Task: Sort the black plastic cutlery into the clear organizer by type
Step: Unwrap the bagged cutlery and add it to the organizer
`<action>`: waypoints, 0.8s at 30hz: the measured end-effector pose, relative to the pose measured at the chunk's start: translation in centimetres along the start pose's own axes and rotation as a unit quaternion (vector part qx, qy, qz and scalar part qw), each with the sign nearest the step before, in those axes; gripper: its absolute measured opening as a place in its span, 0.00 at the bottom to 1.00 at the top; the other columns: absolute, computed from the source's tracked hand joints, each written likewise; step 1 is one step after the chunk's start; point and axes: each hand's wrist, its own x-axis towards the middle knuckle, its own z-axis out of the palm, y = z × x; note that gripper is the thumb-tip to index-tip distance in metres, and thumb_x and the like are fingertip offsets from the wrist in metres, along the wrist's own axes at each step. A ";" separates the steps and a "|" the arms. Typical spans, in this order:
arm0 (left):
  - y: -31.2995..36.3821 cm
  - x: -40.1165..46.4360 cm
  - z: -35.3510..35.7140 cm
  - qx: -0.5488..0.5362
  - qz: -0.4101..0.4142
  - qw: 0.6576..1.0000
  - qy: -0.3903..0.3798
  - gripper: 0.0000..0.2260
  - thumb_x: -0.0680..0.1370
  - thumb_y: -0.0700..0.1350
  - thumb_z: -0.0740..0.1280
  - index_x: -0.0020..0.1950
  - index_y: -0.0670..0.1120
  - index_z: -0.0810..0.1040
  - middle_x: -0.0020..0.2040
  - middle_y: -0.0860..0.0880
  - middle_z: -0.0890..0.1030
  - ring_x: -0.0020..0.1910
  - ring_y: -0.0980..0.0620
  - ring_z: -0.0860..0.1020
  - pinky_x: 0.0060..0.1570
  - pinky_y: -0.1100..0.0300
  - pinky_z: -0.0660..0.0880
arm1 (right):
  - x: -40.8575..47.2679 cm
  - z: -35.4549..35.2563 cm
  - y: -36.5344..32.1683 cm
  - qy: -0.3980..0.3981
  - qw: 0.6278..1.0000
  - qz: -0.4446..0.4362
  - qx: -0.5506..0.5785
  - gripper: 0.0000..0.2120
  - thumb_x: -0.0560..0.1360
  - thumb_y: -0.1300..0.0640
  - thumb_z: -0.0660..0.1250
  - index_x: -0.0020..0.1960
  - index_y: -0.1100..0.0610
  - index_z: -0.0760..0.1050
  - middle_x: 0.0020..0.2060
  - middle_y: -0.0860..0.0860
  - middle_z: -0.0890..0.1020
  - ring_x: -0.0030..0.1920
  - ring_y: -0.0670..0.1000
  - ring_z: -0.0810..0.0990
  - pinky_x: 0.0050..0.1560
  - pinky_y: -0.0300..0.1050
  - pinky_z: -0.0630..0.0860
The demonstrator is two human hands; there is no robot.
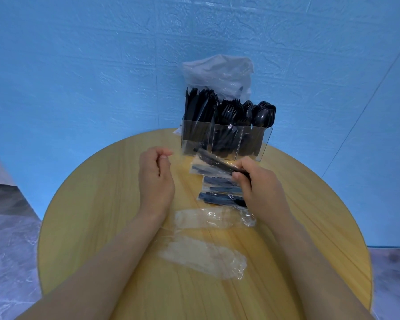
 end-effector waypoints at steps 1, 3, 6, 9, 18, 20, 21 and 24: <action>0.1 -0.1 -0.1 0.008 0.015 1.000 0.016 0.08 0.80 0.37 0.57 0.50 0.49 0.71 0.50 0.48 0.73 0.45 0.58 0.72 0.46 0.67 0.69 | 0.0 0.0 0.2 0.010 1.000 0.009 0.001 0.05 0.80 0.57 0.61 0.45 0.53 0.70 0.30 0.46 0.74 0.31 0.48 0.72 0.31 0.45 0.67; 0.7 -0.5 -0.2 0.023 0.082 0.996 0.005 0.05 0.80 0.39 0.59 0.51 0.49 0.70 0.48 0.49 0.72 0.44 0.59 0.71 0.43 0.72 0.68 | 0.0 0.0 0.3 0.020 1.000 0.020 0.004 0.06 0.79 0.58 0.61 0.43 0.53 0.70 0.30 0.46 0.74 0.31 0.48 0.73 0.31 0.46 0.68; 1.2 -1.2 0.2 0.041 0.162 0.983 -0.076 0.04 0.78 0.43 0.62 0.52 0.50 0.70 0.46 0.53 0.71 0.45 0.60 0.72 0.44 0.73 0.69 | 0.1 0.0 -0.1 -0.001 1.000 0.016 0.025 0.04 0.79 0.58 0.62 0.45 0.55 0.73 0.31 0.46 0.75 0.32 0.46 0.72 0.31 0.43 0.67; 0.5 -1.0 0.4 0.050 0.132 0.985 -0.098 0.07 0.78 0.45 0.64 0.55 0.51 0.70 0.50 0.53 0.73 0.48 0.62 0.73 0.47 0.72 0.70 | 0.0 -0.2 -0.7 -0.041 0.997 0.002 0.058 0.03 0.79 0.58 0.62 0.48 0.54 0.75 0.34 0.48 0.77 0.35 0.47 0.74 0.34 0.40 0.69; 0.8 -1.0 0.0 0.031 0.098 0.983 -0.155 0.05 0.78 0.43 0.64 0.46 0.54 0.74 0.40 0.58 0.77 0.41 0.64 0.75 0.41 0.74 0.69 | -0.2 -0.2 -0.8 -0.079 0.995 -0.031 0.060 0.06 0.78 0.58 0.64 0.52 0.54 0.78 0.37 0.46 0.79 0.37 0.45 0.75 0.37 0.40 0.72; 0.6 -0.8 -0.1 0.028 0.088 0.985 -0.145 0.09 0.78 0.43 0.65 0.43 0.57 0.74 0.38 0.59 0.77 0.38 0.63 0.75 0.39 0.72 0.69 | -0.1 -0.2 -1.0 -0.063 0.995 -0.021 0.070 0.06 0.77 0.57 0.65 0.53 0.53 0.78 0.39 0.46 0.80 0.39 0.44 0.76 0.40 0.39 0.72; 0.5 -0.7 -0.1 0.023 0.079 0.988 -0.134 0.10 0.78 0.42 0.65 0.42 0.58 0.73 0.37 0.59 0.77 0.38 0.62 0.75 0.38 0.71 0.70 | -0.1 -0.2 -1.1 -0.042 0.995 -0.008 0.086 0.07 0.77 0.56 0.66 0.54 0.53 0.78 0.41 0.45 0.80 0.40 0.43 0.75 0.41 0.38 0.72; 0.1 -0.1 -0.2 -0.012 0.027 0.996 -0.084 0.09 0.78 0.42 0.65 0.42 0.56 0.74 0.38 0.58 0.78 0.38 0.62 0.75 0.43 0.64 0.73 | 0.0 -0.3 -1.0 0.054 0.984 0.063 0.157 0.12 0.74 0.50 0.68 0.56 0.50 0.74 0.46 0.43 0.78 0.47 0.40 0.74 0.47 0.32 0.70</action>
